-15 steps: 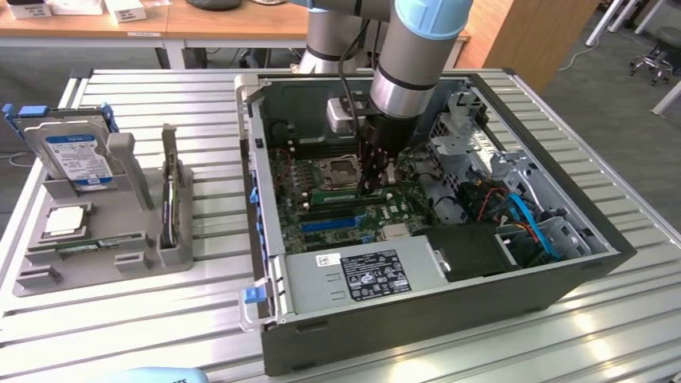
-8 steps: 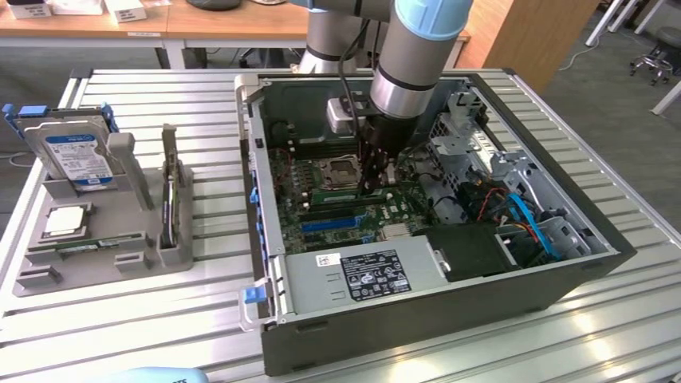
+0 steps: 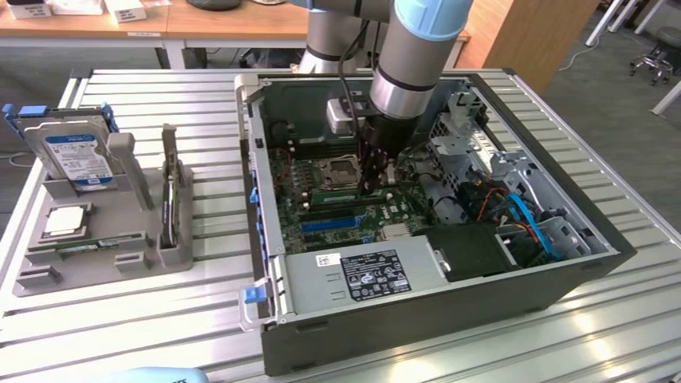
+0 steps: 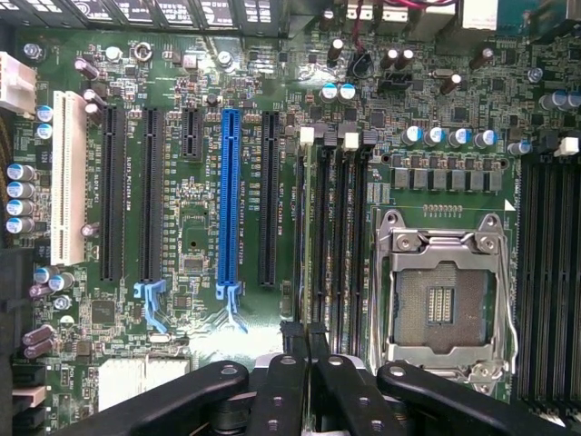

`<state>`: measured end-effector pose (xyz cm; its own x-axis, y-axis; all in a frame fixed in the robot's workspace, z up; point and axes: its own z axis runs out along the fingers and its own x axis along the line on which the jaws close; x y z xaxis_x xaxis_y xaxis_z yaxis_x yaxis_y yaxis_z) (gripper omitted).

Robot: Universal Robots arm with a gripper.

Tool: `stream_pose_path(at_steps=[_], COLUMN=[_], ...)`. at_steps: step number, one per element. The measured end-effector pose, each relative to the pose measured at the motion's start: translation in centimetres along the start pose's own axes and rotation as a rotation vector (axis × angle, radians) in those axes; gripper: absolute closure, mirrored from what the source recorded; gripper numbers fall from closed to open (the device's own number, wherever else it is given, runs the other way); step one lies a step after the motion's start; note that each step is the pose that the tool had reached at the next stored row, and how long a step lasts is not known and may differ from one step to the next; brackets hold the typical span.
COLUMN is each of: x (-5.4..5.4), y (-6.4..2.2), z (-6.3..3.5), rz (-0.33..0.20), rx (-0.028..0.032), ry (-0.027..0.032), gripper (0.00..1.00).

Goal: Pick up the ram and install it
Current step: 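Insert the ram into the slot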

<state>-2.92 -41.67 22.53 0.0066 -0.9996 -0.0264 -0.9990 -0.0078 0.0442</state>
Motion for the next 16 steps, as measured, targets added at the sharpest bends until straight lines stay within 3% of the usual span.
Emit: stream_pose_path(at_steps=[16], x=[0.01], y=[0.07], z=[0.32], rz=[0.0], rx=[-0.0001], ry=[-0.0001], gripper=[0.88])
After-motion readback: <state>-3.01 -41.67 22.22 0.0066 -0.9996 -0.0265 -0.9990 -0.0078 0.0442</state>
